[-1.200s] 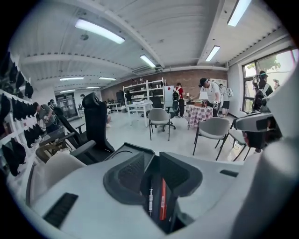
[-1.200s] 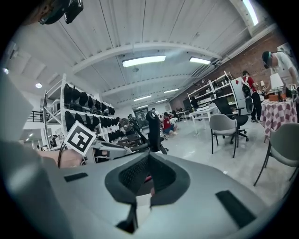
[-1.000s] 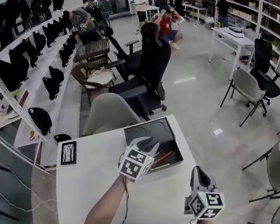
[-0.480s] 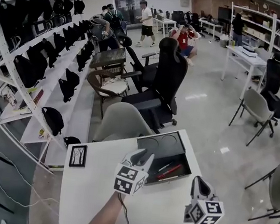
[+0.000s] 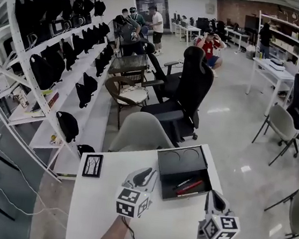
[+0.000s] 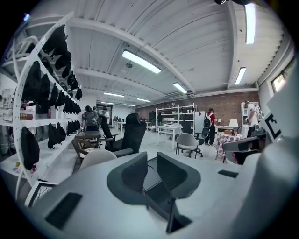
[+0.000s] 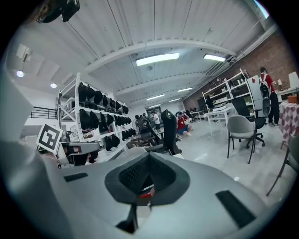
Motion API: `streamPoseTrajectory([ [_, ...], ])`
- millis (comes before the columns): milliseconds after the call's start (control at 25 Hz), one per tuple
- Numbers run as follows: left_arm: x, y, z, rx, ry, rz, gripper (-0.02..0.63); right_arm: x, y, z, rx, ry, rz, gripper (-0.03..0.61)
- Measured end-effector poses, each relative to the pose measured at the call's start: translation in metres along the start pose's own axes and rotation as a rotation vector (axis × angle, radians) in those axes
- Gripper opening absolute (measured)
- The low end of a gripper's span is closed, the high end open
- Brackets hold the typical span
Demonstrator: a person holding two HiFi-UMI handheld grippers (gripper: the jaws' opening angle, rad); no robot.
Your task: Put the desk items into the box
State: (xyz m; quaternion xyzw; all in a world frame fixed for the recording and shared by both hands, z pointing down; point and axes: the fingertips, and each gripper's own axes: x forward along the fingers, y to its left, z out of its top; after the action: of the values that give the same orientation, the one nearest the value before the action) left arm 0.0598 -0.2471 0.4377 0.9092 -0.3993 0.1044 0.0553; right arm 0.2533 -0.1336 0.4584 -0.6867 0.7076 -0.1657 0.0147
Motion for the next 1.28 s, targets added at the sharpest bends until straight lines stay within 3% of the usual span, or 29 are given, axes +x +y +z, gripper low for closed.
streamPoseTrajectory([
  [800, -0.070, 0.051, -0.015, -0.036, -0.078, 0.175, 0.006, 0.021, 0.050, -0.002, -0.021, 0.012, 0.090, 0.003],
  [1280, -0.087, 0.068, -0.026, -0.097, -0.086, 0.206, 0.006, 0.025, 0.068, -0.004, -0.054, 0.026, 0.116, 0.003],
])
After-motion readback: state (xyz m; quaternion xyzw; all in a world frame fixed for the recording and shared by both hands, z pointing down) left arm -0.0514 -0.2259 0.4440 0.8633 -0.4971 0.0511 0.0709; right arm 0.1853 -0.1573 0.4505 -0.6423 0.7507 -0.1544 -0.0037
